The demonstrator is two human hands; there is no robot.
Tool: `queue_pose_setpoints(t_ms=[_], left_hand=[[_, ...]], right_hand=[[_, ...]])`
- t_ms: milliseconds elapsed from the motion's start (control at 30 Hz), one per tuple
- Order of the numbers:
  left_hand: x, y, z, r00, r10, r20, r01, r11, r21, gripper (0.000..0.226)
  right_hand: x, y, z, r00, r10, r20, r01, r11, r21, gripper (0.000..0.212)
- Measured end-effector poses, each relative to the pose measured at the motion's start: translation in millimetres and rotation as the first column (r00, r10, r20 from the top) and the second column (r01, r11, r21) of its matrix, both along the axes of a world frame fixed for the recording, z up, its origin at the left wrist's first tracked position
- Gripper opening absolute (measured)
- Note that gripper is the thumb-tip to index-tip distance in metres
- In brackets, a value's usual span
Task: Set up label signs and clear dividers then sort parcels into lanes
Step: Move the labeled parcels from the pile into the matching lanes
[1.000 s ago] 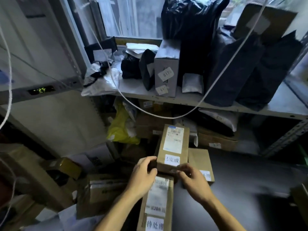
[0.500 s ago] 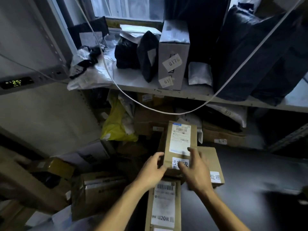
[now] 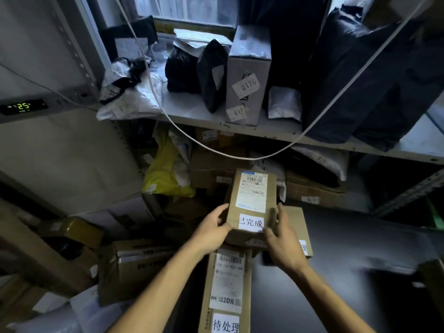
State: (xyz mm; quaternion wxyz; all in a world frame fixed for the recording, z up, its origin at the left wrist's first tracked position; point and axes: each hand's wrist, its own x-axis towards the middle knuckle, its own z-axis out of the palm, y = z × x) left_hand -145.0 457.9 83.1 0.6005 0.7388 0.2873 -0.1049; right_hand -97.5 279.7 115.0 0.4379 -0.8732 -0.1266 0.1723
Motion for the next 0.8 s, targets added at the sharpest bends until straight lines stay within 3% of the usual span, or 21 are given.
queue_pose_setpoints(t_ms=[200, 400, 533, 633, 800], left_hand=[[-6.5, -17.0, 32.5, 0.998, -0.059, 0.026, 0.056, 0.993, 0.103, 0.058], [-13.3, -61.7, 53.6, 0.983, -0.182, -0.012, 0.182, 0.978, 0.099, 0.079], [-19.3, -92.9, 63.4, 0.973, -0.227, -0.027, 0.228, 0.974, 0.015, 0.09], [-25.6, -122.3, 71.5, 0.947, -0.319, -0.04, 0.317, 0.947, -0.047, 0.09], [-37.9, -167.9, 88.3, 0.945, -0.325, 0.033, 0.324, 0.946, 0.036, 0.085]], right_hand=[[-5.8, -31.5, 7.8, 0.992, -0.115, -0.058, 0.12, 0.988, 0.097, 0.048], [-27.4, -81.4, 5.6, 0.969, -0.223, -0.109, 0.233, 0.969, 0.082, 0.051], [-32.8, -120.4, 8.0, 0.925, -0.297, -0.237, 0.353, 0.903, 0.243, 0.034], [-38.0, -147.2, 15.3, 0.882, -0.324, -0.342, 0.441, 0.824, 0.355, 0.035], [-52.9, -190.9, 26.1, 0.858, -0.359, -0.368, 0.502, 0.74, 0.448, 0.038]])
